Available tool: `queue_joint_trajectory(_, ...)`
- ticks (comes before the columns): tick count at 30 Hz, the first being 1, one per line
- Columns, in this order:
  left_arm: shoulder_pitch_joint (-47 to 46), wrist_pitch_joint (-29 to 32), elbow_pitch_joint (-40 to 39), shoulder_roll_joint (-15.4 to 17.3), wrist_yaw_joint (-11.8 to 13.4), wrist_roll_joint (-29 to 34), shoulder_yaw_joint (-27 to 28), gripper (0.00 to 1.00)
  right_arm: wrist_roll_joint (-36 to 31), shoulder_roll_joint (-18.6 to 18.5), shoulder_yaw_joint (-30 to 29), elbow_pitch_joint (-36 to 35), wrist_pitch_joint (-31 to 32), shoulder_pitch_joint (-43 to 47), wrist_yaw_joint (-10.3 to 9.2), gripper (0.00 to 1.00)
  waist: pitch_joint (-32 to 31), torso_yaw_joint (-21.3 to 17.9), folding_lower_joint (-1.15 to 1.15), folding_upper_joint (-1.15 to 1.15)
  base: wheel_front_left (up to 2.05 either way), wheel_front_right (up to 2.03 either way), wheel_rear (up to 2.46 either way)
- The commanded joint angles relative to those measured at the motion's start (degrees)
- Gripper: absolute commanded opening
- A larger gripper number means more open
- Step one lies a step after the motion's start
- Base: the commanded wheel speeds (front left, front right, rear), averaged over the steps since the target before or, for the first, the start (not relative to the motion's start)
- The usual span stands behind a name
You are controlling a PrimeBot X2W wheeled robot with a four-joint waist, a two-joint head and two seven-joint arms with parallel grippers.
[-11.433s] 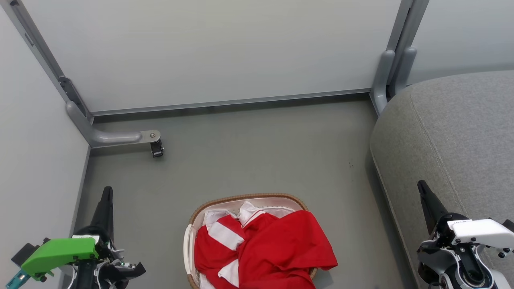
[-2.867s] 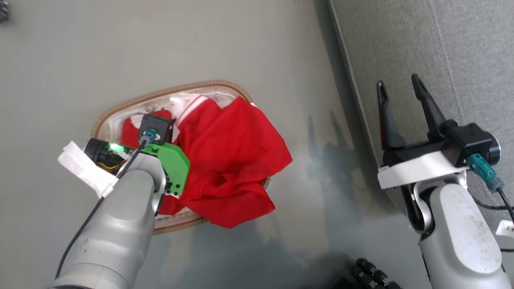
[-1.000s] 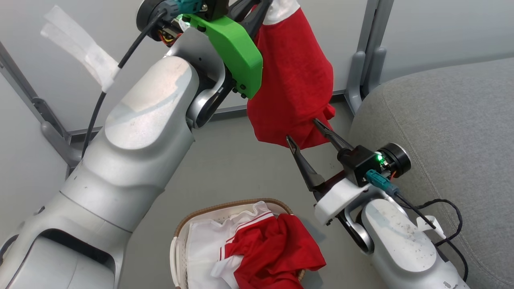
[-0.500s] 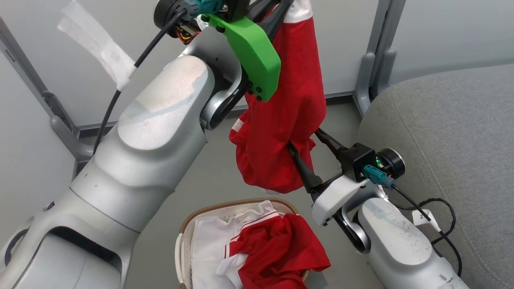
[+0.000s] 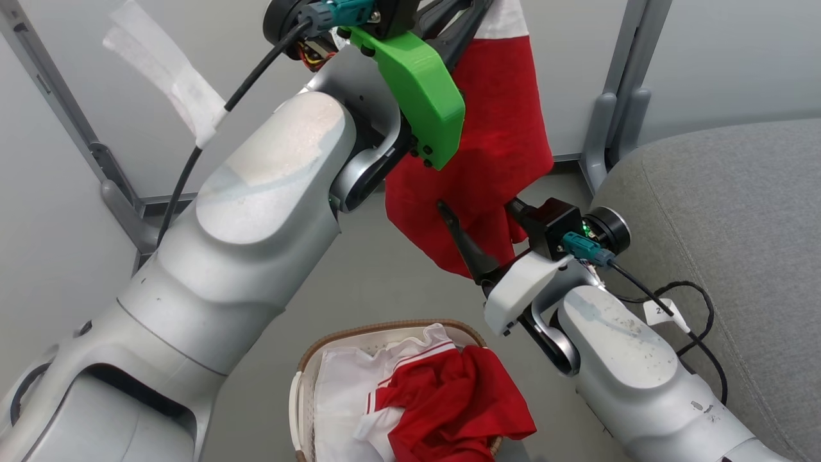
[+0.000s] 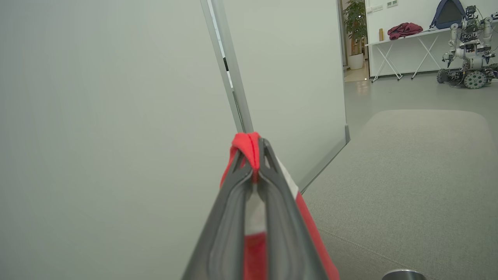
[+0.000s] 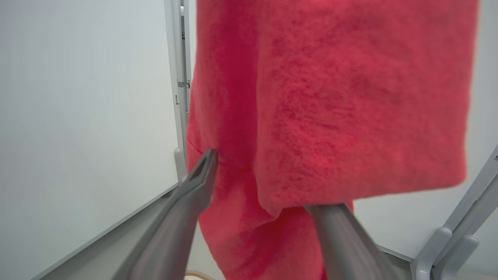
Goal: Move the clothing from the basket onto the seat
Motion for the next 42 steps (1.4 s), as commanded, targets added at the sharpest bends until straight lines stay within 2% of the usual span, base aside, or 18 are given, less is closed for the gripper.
queue_joint_trajectory(1, 0.3, 0.0, 0.1, 0.2, 0.0, -0.2, -0.1, 0.00, 0.7, -0.2, 0.4, 0.6, -0.3, -0.7, -0.05, 0.41, -0.1, 0.0, 0.00, 0.00, 0.00, 0.00, 0.00)
queue_joint_trajectory(3, 0.9, -0.1, 0.4, 0.4, 0.2, -0.4, -0.2, 0.00, 1.3, -0.2, 1.1, 0.8, -0.3, -1.3, -0.04, 0.00, -0.2, -0.1, 0.00, 0.00, 0.00, 0.00, 0.00)
queue_joint_trajectory(13, 4.9, -1.7, 2.4, 2.9, 1.4, -1.5, 0.8, 0.02, 1.7, -2.5, -0.7, -3.2, -0.3, -0.6, -0.05, 0.00, -0.2, -1.9, 0.00, 0.00, 0.00, 0.00, 0.00)
queue_joint_trajectory(15, 6.1, -2.1, 2.8, 3.4, 1.4, -2.0, 0.8, 0.36, 1.5, -3.4, -1.8, -4.1, -0.3, -0.5, -0.04, 0.00, -0.2, -2.5, 0.00, 0.00, 0.00, 0.00, 0.00)
queue_joint_trajectory(16, 6.6, -2.2, 2.9, 3.7, 1.3, -2.2, 0.7, 0.47, 1.4, -3.8, -2.3, -4.5, -0.3, -0.5, -0.05, 0.00, -0.1, -2.8, 0.00, 0.00, 0.00, 0.00, 0.00)
queue_joint_trajectory(17, 7.2, -2.8, 3.0, 4.0, 1.2, -2.3, 0.7, 0.96, 1.2, -4.4, -2.9, -5.0, -0.3, -0.4, -0.05, 0.00, -0.1, -3.2, 0.00, 0.00, 0.00, 0.00, 0.00)
queue_joint_trajectory(18, 7.8, -3.1, 3.2, 4.3, 1.2, -2.5, 0.7, 1.00, 1.0, -5.0, -3.4, -5.4, -0.3, -0.4, -0.05, 0.00, 0.0, -3.6, 0.00, 0.00, 0.00, 0.00, 0.00)
queue_joint_trajectory(29, 16.3, -10.1, 1.5, 5.1, 3.0, -1.7, 0.1, 1.00, -0.2, -11.5, -9.6, -7.6, -0.3, -0.2, -0.04, 0.00, 1.2, -10.3, 0.00, 0.00, 0.00, 0.00, 0.00)
queue_joint_trajectory(36, 21.9, -13.2, -0.9, 5.6, 4.5, 0.6, -2.7, 1.00, -1.1, -14.9, -12.1, -8.4, -0.3, 0.9, -0.05, 0.00, 3.4, -17.7, 0.00, 0.00, 0.00, 0.00, 0.00)
queue_joint_trajectory(42, 25.1, -14.8, -2.3, 6.1, 5.8, 2.1, -4.1, 1.00, -1.2, -15.1, -14.2, -10.4, -0.3, 2.6, -0.05, 0.00, 6.9, -24.9, 0.00, 0.00, 0.00, 0.00, 0.00)
